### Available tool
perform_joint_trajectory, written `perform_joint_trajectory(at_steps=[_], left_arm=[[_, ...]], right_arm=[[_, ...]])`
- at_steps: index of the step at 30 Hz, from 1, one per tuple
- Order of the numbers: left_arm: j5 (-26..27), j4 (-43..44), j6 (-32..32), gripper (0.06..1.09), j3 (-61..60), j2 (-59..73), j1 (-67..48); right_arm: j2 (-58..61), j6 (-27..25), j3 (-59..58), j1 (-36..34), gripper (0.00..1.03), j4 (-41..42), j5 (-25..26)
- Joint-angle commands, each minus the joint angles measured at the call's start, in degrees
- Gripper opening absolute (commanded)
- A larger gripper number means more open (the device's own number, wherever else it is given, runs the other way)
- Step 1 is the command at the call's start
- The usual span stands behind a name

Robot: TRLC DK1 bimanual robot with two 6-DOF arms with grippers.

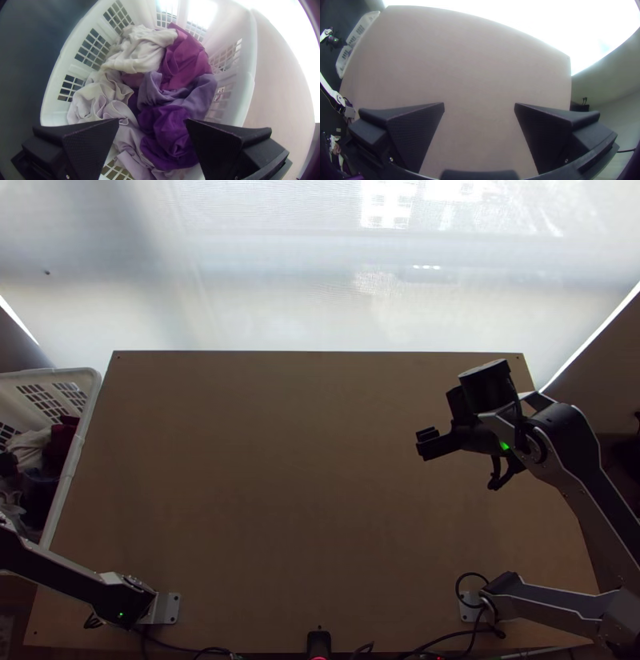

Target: Fold the t-shirt

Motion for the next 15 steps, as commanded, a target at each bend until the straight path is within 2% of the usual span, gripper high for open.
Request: perform_joint_trajectory(at_steps=[1,5,12,15], left_arm=[[-1.55,0.17,1.47,1.04,8.22,7.85,0.29],[-1.64,-1.94,1.12,1.04,18.33,14.18,0.29],[-2.25,-1.94,2.27,1.04,22.46,19.98,-0.41],[-2.69,0.69,2.7,1.04,22.63,21.65,-0.41]], right_arm=[[0.06,-0.09,-0.14,-0.03,0.98,-0.01,0.04],[0.06,-0.09,-0.58,-0.03,0.98,-0.27,0.04],[-0.12,-0.26,-0.67,-0.2,0.98,-0.97,0.12],[-0.03,-0.35,-0.93,-0.29,0.98,-1.06,0.12]])
